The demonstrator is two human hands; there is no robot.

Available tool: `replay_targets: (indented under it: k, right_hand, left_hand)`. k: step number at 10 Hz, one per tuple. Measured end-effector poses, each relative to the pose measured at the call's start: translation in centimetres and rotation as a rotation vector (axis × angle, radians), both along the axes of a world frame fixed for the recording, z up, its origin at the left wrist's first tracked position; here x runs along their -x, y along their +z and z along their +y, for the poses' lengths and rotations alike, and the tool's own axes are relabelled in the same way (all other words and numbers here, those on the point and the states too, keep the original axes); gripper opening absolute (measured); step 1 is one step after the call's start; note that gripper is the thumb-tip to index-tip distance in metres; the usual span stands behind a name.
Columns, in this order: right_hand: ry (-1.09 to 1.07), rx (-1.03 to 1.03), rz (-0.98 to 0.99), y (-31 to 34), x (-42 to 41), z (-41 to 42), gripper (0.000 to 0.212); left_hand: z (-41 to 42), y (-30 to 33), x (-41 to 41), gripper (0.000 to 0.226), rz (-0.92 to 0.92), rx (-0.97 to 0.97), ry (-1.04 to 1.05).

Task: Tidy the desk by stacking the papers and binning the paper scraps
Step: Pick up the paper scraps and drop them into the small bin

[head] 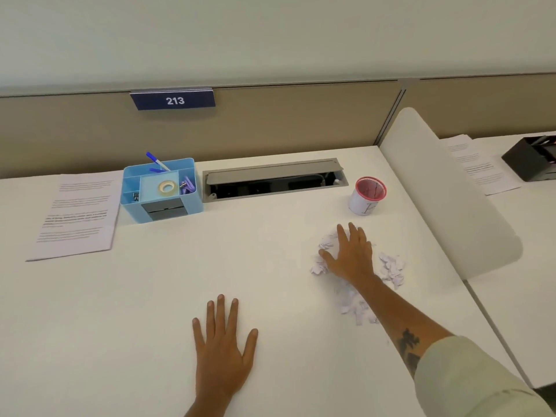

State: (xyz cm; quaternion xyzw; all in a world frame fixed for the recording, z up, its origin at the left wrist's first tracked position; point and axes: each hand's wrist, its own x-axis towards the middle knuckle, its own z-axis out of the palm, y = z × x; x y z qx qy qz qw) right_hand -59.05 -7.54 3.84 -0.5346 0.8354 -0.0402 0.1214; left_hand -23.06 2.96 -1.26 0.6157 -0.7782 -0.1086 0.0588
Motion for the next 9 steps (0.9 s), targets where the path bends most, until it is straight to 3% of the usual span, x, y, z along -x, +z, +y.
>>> replay_targets:
  k: [4, 5, 6, 9]
  right_hand:
    - [-0.097, -0.067, 0.000, -0.8, 0.5, -3.2, 0.085]
    - [-0.043, -0.082, 0.084, -1.2, -0.4, -3.5, 0.073]
    - [-0.006, -0.025, 0.094, -1.2, -1.0, -3.6, 0.048]
    - [0.072, 0.095, 0.083, -1.6, -0.1, -3.3, 0.025]
  left_hand:
    - [-0.4, 0.1, 0.1, 0.083, 0.003, -0.044, 0.023]
    - [-0.4, 0.1, 0.1, 0.083, -0.001, -0.058, 0.026]
    - [-0.4, 0.2, 0.1, 0.083, -0.008, -0.059, 0.025]
    - [-0.5, 0.4, 0.2, 0.083, 0.009, -0.070, 0.025]
